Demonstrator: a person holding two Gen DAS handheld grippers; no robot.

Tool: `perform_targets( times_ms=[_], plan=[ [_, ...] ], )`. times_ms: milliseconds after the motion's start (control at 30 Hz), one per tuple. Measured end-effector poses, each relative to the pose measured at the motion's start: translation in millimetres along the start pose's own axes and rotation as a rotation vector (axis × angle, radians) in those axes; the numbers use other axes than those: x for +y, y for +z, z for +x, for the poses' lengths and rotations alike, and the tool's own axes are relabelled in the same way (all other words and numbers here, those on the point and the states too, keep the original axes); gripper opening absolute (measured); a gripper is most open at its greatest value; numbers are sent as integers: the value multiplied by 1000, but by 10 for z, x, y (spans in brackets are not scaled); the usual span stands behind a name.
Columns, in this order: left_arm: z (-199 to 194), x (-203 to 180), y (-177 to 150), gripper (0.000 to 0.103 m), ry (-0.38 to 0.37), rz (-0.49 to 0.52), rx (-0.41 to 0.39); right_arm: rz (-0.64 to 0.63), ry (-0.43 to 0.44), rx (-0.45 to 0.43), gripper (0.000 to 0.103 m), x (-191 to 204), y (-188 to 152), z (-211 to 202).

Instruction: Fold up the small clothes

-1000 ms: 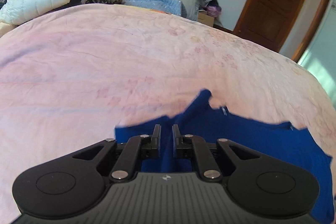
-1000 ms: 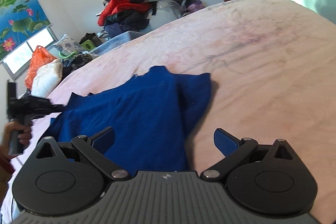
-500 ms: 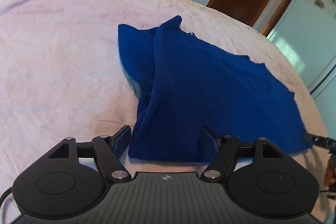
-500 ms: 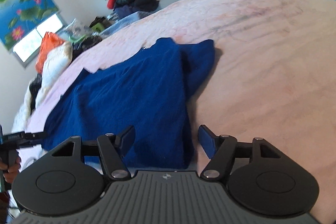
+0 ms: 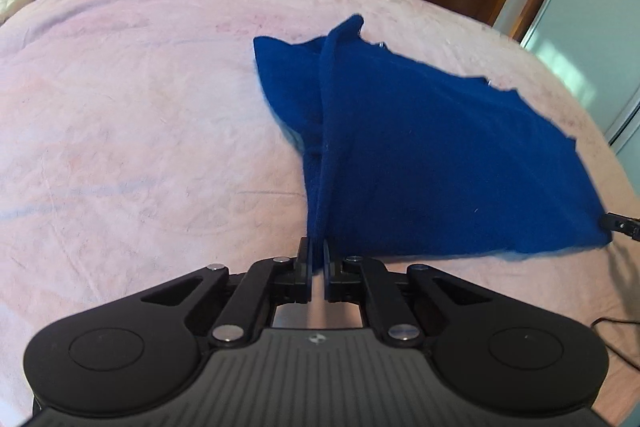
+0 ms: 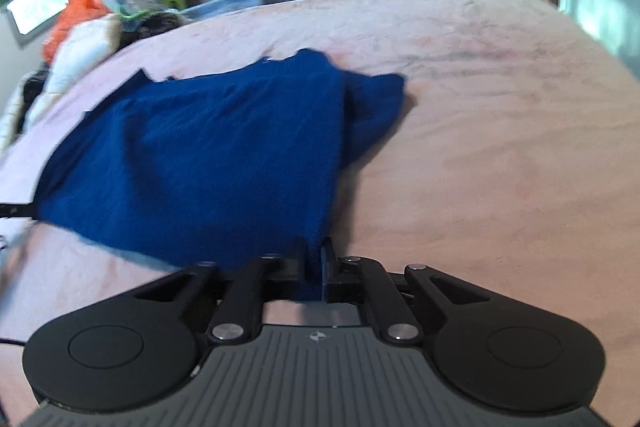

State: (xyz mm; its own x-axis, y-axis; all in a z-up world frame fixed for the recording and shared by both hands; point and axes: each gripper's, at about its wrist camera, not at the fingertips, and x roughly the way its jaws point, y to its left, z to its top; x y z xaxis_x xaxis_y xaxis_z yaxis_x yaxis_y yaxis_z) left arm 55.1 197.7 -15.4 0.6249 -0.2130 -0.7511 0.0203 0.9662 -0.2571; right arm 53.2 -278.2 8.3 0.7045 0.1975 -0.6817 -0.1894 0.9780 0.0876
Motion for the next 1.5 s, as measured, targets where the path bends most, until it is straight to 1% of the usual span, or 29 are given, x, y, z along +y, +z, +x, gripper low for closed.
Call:
perform_targets(
  times_ms=[33,67,100,133,200,233,267,300,333,400,467,500,567,600,667,767,867,1000,1100,1133,1267,1300,1367,1400,1500],
  plan=[
    [-49,20,36,5,-5,-22,-20,-24,-42,-41,48,69,32,-65],
    [-88,28,81,6,-8,-31,-39,-59,-56,-84,48,160,69,-135],
    [-106,29,129,7,-12,-32,-48,-102,-48,-117,48,272,114,-191],
    [-106,28,183,10,-15,-36,-53,-147,-22,-142,48,402,162,-223],
    [-61,26,282,22,-18,-64,-52,-221,52,-157,50,689,230,-206],
    [-22,19,323,41,-20,-73,-44,-265,98,-147,55,852,250,-161],
    [16,5,355,65,-8,-83,-36,-303,138,-141,54,1000,255,-106],
    [37,-20,376,71,17,-90,-40,-333,168,-129,54,1152,262,-42],
    [38,-64,389,73,38,-80,-63,-361,192,-119,54,1289,261,15],
    [44,-175,419,74,65,-24,-86,-407,232,-115,55,1532,245,98],
    [94,-265,451,77,106,1,-87,-440,261,-101,56,1726,227,157],
    [125,-294,464,77,120,8,-88,-450,273,-98,57,1809,225,158],
    [208,-342,495,78,148,17,-71,-467,297,-79,65,1952,212,174],
    [248,-362,508,78,167,20,-63,-480,301,-72,67,2037,183,166],
    [308,-412,524,78,200,40,-66,-517,290,-81,71,2168,133,146],
    [390,-462,543,78,243,66,-61,-560,273,-92,71,2304,43,143],
    [429,-475,549,78,246,76,-55,-592,268,-91,73,2366,0,155],
    [475,-477,565,78,264,84,-50,-667,216,-122,78,2487,-72,149],
    [508,-463,577,78,272,84,-46,-712,194,-138,86,2558,-112,174],
    [514,-458,577,78,272,85,-46,-724,183,-141,87,2581,-125,188],
    [531,-431,585,78,260,90,-46,-770,112,-157,92,2686,-192,255],
    [538,-408,593,78,244,84,-43,-775,99,-164,96,2707,-207,265],
    [549,-320,622,78,182,55,-34,-782,76,-180,101,2751,-240,281],
    [560,-261,643,78,151,28,-27,-789,68,-180,102,2773,-253,292],
    [612,-5,727,78,35,-98,-10,-872,33,-188,102,2881,-351,360]
  ],
)
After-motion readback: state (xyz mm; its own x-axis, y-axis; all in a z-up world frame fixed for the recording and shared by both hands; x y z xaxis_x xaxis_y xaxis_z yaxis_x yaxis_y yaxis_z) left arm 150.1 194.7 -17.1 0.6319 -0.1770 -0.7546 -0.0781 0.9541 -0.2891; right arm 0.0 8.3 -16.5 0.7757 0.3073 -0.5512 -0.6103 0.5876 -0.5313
